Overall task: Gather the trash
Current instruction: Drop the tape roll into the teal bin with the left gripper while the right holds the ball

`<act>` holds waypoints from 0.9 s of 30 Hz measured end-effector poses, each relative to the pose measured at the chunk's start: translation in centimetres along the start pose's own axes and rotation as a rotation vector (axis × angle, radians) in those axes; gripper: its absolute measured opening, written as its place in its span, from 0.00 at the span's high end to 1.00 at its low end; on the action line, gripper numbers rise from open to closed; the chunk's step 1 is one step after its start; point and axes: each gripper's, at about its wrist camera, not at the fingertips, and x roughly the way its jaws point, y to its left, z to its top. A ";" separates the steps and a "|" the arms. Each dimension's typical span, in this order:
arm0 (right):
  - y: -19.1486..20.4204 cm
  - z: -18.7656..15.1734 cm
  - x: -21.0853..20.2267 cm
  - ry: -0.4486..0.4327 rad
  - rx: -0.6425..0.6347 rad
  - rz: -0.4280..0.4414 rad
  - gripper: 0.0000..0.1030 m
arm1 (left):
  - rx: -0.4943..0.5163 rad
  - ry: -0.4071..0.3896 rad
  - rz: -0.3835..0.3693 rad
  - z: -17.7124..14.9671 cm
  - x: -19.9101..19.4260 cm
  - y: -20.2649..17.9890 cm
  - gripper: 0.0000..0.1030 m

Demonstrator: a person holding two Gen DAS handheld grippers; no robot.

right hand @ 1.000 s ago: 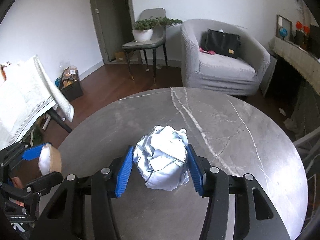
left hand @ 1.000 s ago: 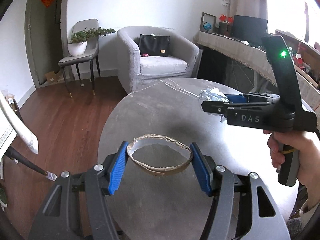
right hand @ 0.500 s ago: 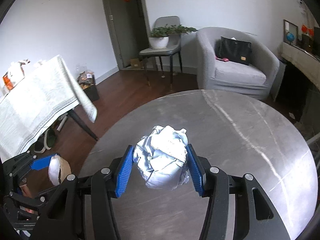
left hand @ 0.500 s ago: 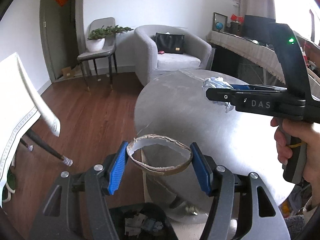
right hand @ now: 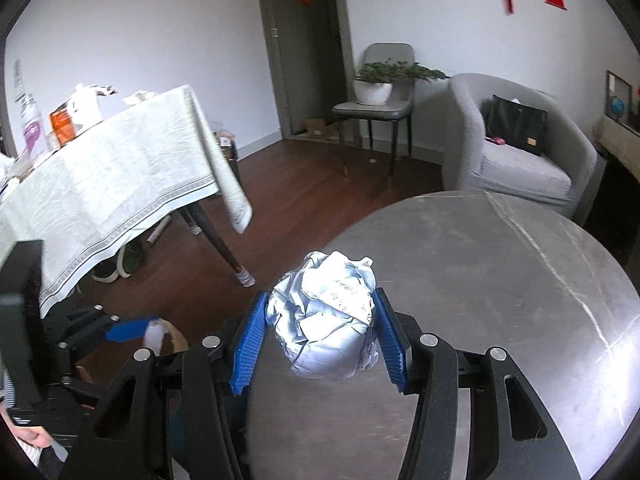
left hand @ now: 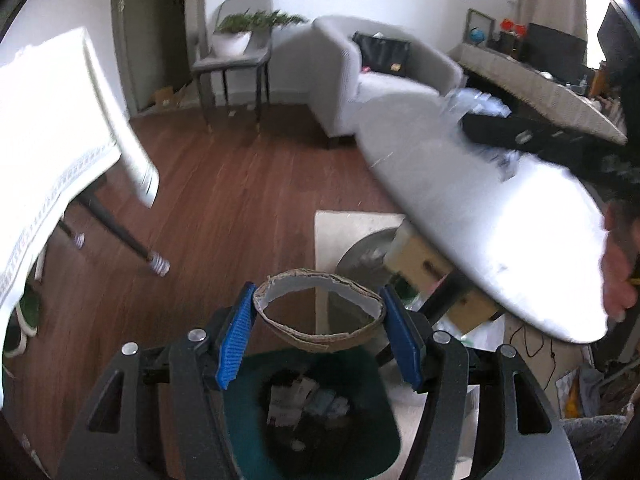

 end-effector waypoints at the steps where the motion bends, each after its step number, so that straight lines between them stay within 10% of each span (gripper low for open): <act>1: 0.6 -0.1 0.1 0.000 -0.006 0.009 0.48 | -0.007 0.004 -0.001 -0.4 0.1 0.5 0.37; 18: 7.8 -1.2 3.7 0.067 -0.112 0.091 0.48 | -0.048 0.283 -0.030 -5.4 3.5 4.9 0.36; 27: 9.5 -1.4 5.9 0.097 -0.121 0.099 0.48 | -0.046 0.241 -0.047 -5.9 2.0 6.7 0.30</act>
